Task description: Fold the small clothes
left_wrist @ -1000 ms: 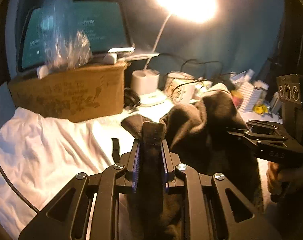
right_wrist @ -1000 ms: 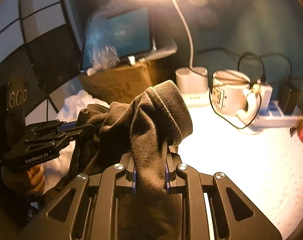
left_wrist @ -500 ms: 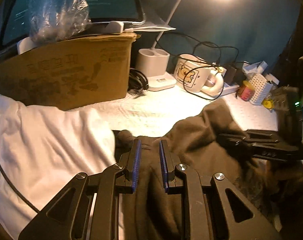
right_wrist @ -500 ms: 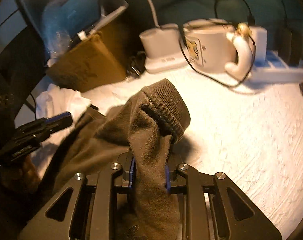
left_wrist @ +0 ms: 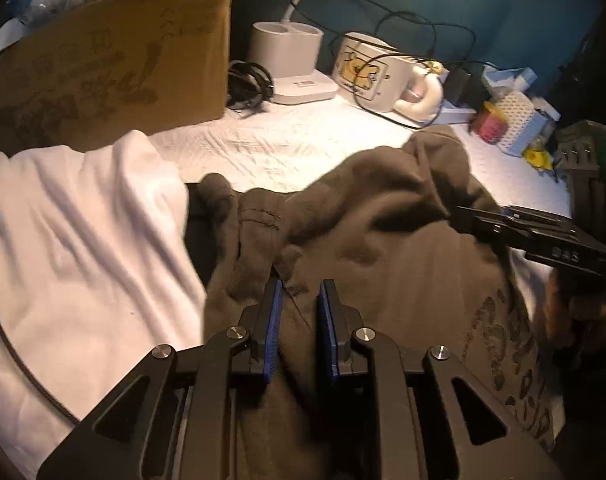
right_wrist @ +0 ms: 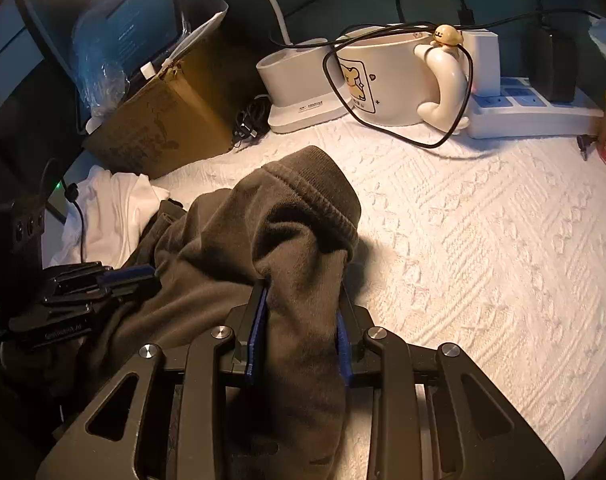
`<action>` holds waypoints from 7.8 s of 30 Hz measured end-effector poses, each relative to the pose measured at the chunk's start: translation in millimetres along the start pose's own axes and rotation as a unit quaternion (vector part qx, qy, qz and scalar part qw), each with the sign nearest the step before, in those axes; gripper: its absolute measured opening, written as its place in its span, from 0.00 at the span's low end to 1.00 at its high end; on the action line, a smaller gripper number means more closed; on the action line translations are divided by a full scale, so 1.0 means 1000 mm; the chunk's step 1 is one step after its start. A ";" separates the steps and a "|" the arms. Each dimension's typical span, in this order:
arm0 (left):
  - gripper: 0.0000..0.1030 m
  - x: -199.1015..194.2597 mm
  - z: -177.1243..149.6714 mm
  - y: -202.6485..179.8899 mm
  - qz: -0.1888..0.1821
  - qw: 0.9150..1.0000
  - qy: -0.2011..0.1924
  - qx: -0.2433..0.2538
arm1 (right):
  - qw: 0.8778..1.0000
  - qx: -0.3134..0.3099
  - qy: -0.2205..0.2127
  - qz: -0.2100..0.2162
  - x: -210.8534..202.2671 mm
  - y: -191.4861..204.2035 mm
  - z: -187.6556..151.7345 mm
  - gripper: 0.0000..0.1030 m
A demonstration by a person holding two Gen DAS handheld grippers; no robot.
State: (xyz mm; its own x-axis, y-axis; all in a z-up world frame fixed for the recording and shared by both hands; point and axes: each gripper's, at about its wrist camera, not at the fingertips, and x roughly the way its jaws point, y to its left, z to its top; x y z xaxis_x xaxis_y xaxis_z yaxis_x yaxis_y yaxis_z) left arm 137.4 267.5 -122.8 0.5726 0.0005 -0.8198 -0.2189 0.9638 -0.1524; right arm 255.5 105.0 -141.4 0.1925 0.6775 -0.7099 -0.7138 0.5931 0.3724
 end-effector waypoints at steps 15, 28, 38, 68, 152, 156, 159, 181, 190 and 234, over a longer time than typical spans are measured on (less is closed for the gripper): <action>0.19 0.004 0.001 0.002 0.030 0.999 -0.008 0.004 | 0.999 0.033 0.038 0.018 -0.003 -0.012 -0.001 0.34; 0.19 0.007 0.021 0.012 0.042 0.999 -0.018 -0.003 | 0.994 0.069 -0.067 0.042 0.001 -0.024 0.053 0.58; 0.19 0.004 0.026 0.014 0.030 0.999 -0.033 -0.015 | 0.994 0.050 -0.049 -0.089 -0.012 -0.032 0.035 0.58; 0.53 -0.036 -0.073 -0.047 0.017 1.000 -0.002 -0.015 | 0.995 -0.021 -0.017 -0.093 -0.066 0.030 -0.077 0.58; 0.97 -0.135 -0.086 -0.246 -0.021 0.971 -0.203 0.127 | 0.964 0.057 -0.138 -0.219 -0.299 -0.021 -0.206 0.49; 0.97 -0.138 -0.084 -0.251 -0.025 0.968 -0.208 0.135 | 0.958 0.063 -0.163 -0.228 -0.322 -0.016 -0.205 0.49; 0.97 -0.145 -0.083 -0.252 -0.029 0.966 -0.219 0.134 | 0.953 0.057 -0.178 -0.239 -0.338 -0.011 -0.203 0.49; 0.97 -0.227 -0.031 -0.246 -0.009 0.933 -0.342 0.112 | 0.910 -0.014 -0.266 -0.317 -0.445 0.028 -0.149 0.49; 0.98 -0.251 -0.046 -0.229 0.003 0.931 -0.355 0.082 | 0.907 -0.057 -0.286 -0.305 -0.445 0.073 -0.145 0.49; 0.98 -0.249 -0.057 -0.208 0.005 0.930 -0.362 0.055 | 0.899 -0.059 -0.306 -0.308 -0.442 0.087 -0.152 0.49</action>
State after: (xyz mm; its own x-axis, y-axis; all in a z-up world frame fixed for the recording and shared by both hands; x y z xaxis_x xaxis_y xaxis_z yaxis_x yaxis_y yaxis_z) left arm -5.0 51.4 81.9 0.9621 0.1507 -0.2274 -0.1676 0.9842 -0.0568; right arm 6.1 -209.1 114.0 0.8845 0.3700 -0.2842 -0.4041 0.9120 -0.0702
